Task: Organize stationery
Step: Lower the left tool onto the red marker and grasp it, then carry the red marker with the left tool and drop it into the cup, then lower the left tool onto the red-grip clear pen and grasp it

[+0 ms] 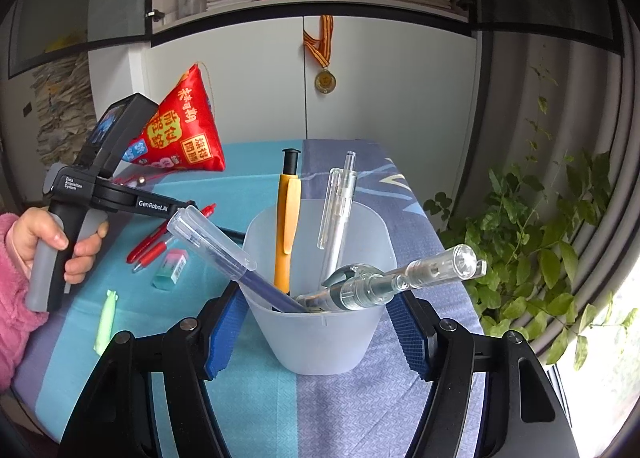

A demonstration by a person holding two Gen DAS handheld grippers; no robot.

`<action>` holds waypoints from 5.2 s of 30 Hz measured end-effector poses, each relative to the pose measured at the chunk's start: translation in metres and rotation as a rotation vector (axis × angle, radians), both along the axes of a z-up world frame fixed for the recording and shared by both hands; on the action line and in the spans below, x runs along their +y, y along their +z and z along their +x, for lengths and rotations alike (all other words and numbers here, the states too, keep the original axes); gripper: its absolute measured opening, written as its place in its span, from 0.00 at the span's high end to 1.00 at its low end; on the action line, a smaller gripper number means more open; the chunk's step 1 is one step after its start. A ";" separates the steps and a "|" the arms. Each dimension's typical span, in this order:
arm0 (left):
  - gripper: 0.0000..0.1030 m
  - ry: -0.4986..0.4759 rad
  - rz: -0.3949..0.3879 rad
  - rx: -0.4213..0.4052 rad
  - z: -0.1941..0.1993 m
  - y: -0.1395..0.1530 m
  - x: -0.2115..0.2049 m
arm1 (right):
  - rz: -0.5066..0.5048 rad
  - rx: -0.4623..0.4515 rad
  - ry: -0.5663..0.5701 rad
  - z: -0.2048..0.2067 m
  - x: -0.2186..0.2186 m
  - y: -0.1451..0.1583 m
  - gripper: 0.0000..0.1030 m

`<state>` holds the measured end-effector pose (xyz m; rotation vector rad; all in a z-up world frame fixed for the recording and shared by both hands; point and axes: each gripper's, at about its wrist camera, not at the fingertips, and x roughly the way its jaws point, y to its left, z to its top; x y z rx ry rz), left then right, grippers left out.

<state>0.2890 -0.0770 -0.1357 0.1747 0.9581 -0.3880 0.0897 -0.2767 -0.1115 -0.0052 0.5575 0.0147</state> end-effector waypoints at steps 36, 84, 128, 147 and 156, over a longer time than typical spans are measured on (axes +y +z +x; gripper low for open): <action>0.89 0.050 -0.158 -0.209 -0.062 0.081 0.029 | -0.003 0.002 0.004 0.000 0.004 0.000 0.33; 0.89 -0.482 -0.305 -0.115 -0.142 0.120 -0.124 | 0.000 -0.001 0.005 -0.004 0.004 0.003 0.32; 0.70 0.013 -0.104 -0.015 -0.030 0.024 -0.009 | -0.009 0.013 -0.001 -0.004 0.006 0.005 0.32; 0.73 0.004 -0.014 0.013 0.004 -0.010 -0.030 | -0.008 0.013 -0.001 -0.003 0.006 0.006 0.32; 0.89 -0.017 -0.016 -0.023 -0.001 -0.007 -0.029 | -0.007 0.014 -0.002 -0.003 0.006 0.006 0.32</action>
